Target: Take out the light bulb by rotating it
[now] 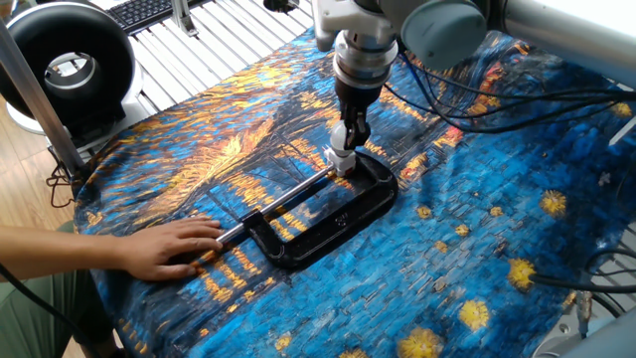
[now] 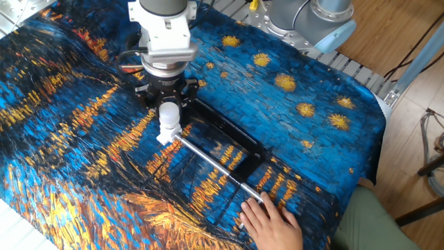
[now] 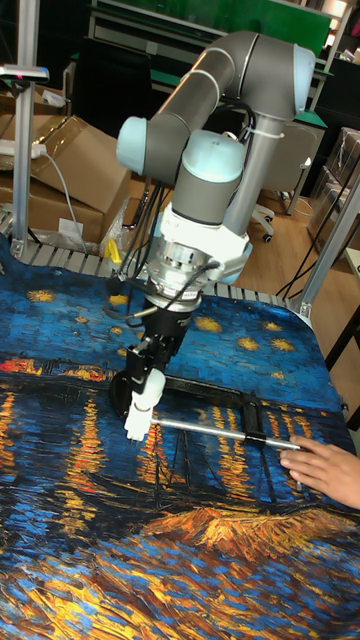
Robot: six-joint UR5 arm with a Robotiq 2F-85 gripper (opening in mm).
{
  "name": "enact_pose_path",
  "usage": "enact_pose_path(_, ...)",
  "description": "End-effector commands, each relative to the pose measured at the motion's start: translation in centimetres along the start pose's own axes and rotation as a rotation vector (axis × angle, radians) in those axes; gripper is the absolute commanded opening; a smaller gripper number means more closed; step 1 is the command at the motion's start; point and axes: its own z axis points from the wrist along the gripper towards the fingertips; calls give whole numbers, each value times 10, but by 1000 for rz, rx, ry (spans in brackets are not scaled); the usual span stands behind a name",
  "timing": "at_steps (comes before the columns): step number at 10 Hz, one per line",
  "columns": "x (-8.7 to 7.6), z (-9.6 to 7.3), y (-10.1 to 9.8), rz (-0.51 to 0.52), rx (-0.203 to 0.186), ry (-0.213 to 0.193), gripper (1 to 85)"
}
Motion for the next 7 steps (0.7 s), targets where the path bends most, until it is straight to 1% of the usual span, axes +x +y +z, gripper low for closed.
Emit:
enact_pose_path(1, -8, -3, 1, -112, -3, -38, 353)
enact_pose_path(2, -10, -3, 0, -139, 0, -51, 353)
enact_pose_path(3, -13, -2, 1, -157, -1, -72, 353)
enact_pose_path(4, -14, 0, 2, -181, -3, -80, 377)
enact_pose_path(5, -12, 2, 0, -212, 2, -72, 473)
enact_pose_path(6, -6, 1, -1, -228, 4, -51, 557)
enact_pose_path(7, -1, -1, -3, -235, 1, -41, 590)
